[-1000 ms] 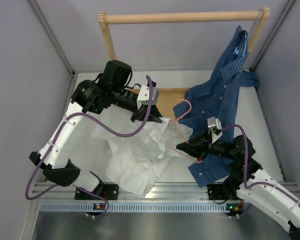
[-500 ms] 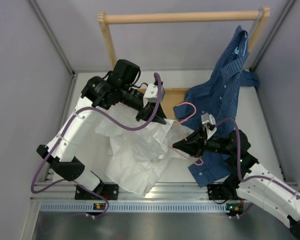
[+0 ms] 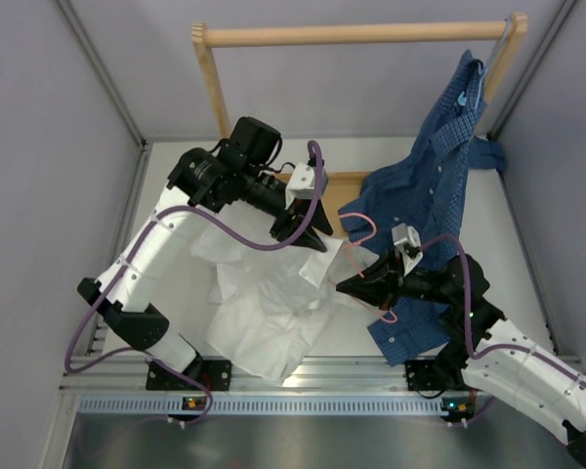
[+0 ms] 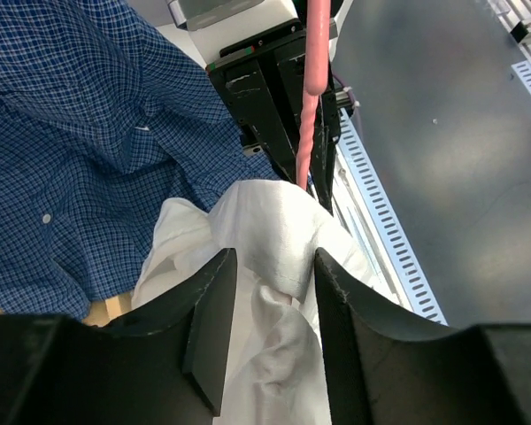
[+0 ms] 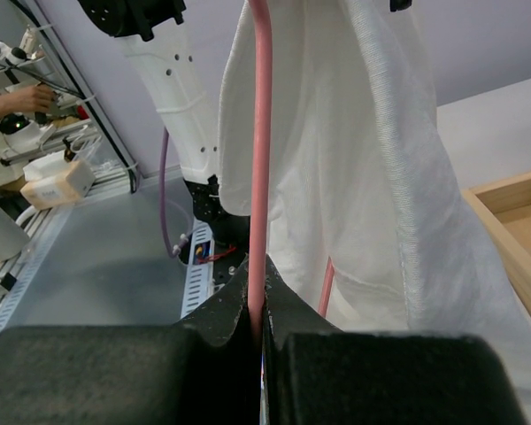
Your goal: Place the shirt on the hanger
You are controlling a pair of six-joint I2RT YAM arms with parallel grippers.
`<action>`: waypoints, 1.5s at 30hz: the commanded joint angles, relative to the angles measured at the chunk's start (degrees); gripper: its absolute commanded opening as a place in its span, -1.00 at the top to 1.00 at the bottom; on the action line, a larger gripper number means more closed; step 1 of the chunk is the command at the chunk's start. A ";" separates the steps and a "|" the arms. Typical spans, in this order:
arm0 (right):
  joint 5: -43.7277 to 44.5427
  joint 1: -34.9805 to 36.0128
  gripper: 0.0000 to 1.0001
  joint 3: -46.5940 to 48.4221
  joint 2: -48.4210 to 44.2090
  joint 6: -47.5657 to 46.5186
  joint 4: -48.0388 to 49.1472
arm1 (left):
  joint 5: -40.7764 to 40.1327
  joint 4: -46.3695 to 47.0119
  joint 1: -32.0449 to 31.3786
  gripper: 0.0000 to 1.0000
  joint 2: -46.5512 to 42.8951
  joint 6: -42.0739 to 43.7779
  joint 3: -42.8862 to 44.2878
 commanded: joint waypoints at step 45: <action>39.24 2.23 -0.99 12.21 -11.73 -11.49 -36.41 | -30.21 23.87 -2.45 1.00 -15.54 -22.54 -16.69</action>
